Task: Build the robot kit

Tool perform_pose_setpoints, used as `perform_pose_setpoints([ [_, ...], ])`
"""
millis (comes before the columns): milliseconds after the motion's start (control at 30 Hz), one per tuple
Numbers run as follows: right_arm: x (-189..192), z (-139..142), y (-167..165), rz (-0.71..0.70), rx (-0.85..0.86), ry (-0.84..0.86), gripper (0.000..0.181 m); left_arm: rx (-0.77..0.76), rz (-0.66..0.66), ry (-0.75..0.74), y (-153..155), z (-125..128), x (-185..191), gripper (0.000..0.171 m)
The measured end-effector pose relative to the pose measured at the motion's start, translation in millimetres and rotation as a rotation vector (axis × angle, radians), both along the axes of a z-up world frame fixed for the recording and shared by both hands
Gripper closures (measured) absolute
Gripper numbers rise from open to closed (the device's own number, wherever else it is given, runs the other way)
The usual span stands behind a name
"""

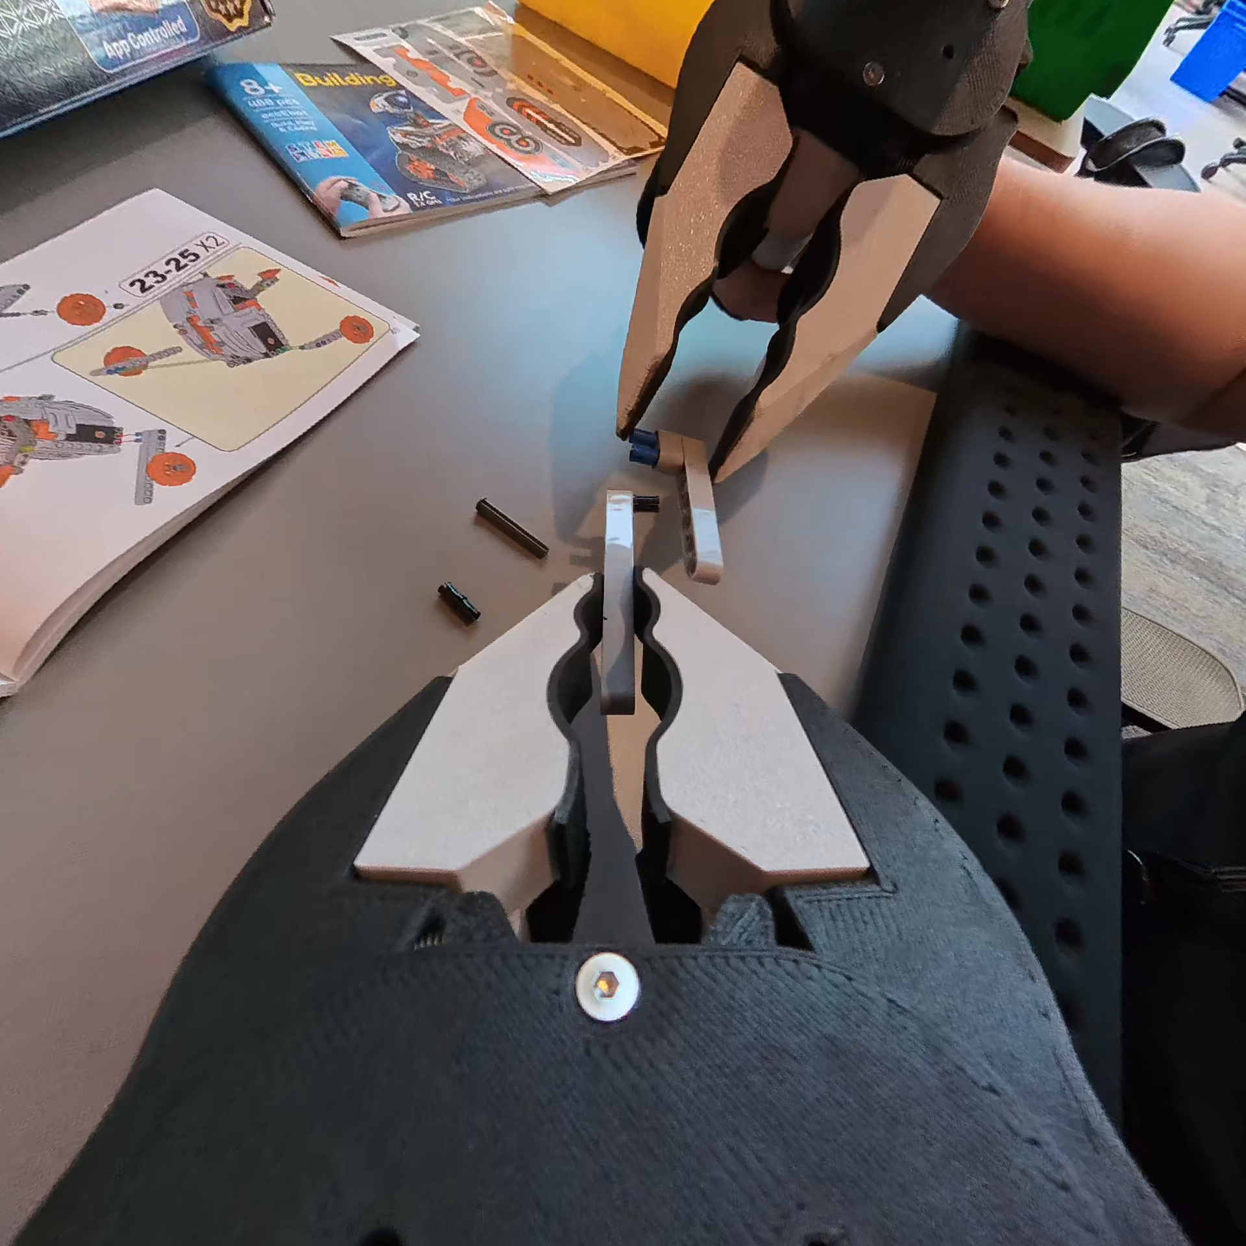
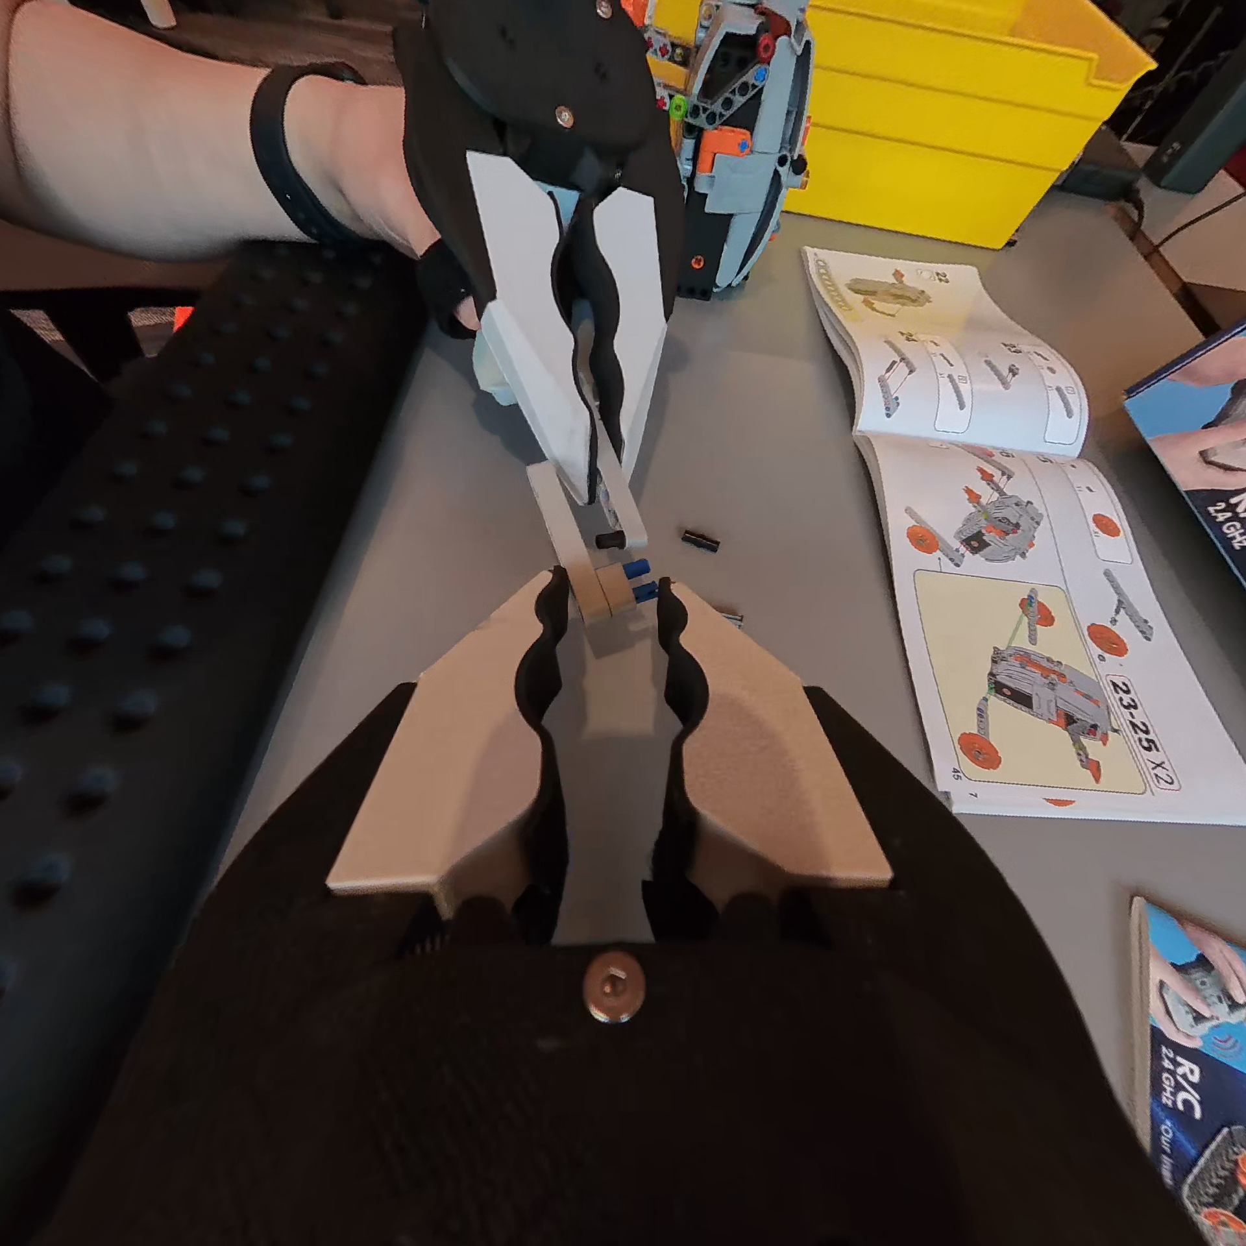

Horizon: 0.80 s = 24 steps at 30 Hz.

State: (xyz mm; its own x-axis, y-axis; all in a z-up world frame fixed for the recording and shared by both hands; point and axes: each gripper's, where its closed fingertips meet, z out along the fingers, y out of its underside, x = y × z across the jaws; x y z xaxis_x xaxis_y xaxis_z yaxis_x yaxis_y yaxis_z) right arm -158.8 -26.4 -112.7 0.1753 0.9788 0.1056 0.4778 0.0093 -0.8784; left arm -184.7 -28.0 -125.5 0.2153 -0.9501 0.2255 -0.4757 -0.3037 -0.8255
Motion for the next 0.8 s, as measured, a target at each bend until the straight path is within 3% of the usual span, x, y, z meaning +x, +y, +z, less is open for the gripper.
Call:
perform_pose_setpoints([
  [633, -1, -12, -2, -0.006, -0.095, -0.025, 0.157, 0.052, -0.040, 0.034, -6, -4, 3, 0.166],
  [800, 0, -30, -5, 0.008, -0.148, -0.088, 0.156, 0.084, -0.111, 0.137, -15, -22, 1, 0.163],
])
